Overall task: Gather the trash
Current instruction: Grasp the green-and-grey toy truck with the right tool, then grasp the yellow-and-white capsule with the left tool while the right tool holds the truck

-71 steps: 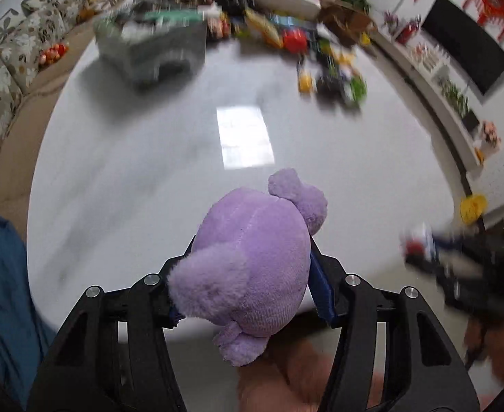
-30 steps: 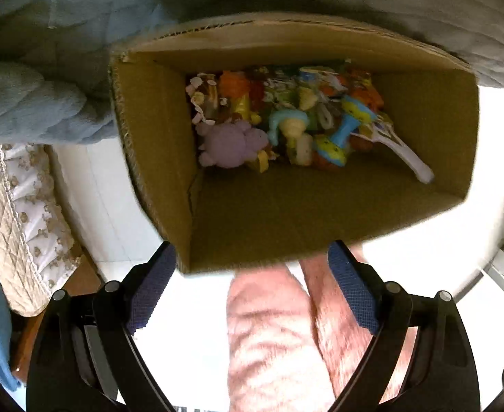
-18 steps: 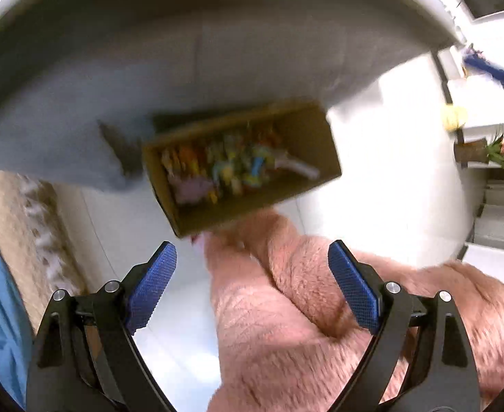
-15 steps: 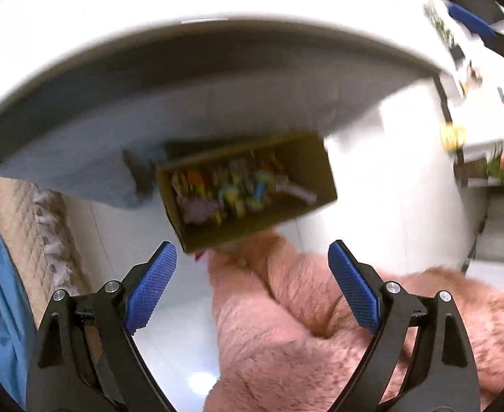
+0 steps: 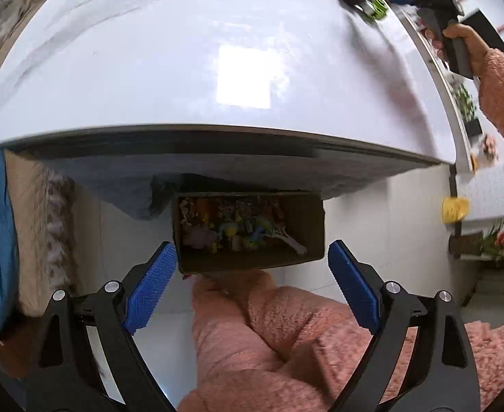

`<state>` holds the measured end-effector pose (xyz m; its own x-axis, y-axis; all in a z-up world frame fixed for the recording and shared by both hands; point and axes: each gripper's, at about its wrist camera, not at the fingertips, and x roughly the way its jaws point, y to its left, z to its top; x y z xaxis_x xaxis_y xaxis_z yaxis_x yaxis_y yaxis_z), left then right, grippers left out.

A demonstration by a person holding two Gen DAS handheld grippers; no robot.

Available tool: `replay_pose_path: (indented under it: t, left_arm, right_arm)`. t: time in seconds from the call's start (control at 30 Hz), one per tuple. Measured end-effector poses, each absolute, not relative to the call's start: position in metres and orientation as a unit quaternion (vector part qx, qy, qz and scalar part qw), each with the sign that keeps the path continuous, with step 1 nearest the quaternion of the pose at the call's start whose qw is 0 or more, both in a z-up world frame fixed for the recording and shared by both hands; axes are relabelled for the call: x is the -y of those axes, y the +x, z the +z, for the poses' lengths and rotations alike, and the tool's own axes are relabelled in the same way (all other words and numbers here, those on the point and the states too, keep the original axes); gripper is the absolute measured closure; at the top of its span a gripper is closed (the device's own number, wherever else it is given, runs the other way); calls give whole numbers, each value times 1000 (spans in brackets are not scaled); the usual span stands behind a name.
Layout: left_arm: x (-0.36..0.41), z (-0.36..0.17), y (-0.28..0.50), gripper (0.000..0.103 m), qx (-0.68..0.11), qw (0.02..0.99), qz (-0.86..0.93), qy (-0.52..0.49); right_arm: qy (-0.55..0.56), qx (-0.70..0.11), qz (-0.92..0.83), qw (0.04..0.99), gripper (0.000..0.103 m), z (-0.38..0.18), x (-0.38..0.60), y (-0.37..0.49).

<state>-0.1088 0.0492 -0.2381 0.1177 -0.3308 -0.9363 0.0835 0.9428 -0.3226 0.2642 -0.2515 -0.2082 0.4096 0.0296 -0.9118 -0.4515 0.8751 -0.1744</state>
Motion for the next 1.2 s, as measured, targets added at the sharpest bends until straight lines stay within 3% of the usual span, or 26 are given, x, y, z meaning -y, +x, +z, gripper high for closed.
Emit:
replay_pose_path:
  t: [0.1, 0.27, 0.33, 0.5, 0.67, 1.0, 1.1, 1.2]
  left_arm:
    - [-55, -242, -107, 15, -657, 733, -122, -126]
    - [-53, -235, -91, 15, -655, 734, -112, -143]
    - [-49, -227, -85, 15, -647, 740, -122, -140]
    - [-23, -208, -42, 15, -624, 759, -152, -101]
    - [29, -197, 29, 15, -594, 784, -176, -39]
    - [153, -212, 204, 16, -553, 818, -142, 72]
    - [172, -221, 241, 30, -571, 807, -136, 69]
    - [176, -228, 257, 54, -578, 803, -120, 79]
  right_arm:
    - [-247, -544, 173, 783, 17, -229, 238, 279]
    - [-268, -534, 181, 781, 21, -233, 235, 270]
    - [-263, -527, 187, 786, 48, -227, 238, 253]
    - [-109, -556, 206, 798, 49, -214, 283, 217]
    - [137, -529, 233, 804, 49, -188, 354, 157]
    - [205, -486, 165, 834, 49, -159, 397, 23]
    - [221, -481, 153, 834, 49, -162, 405, 5]
    - [236, -479, 144, 833, 49, -165, 413, -10]
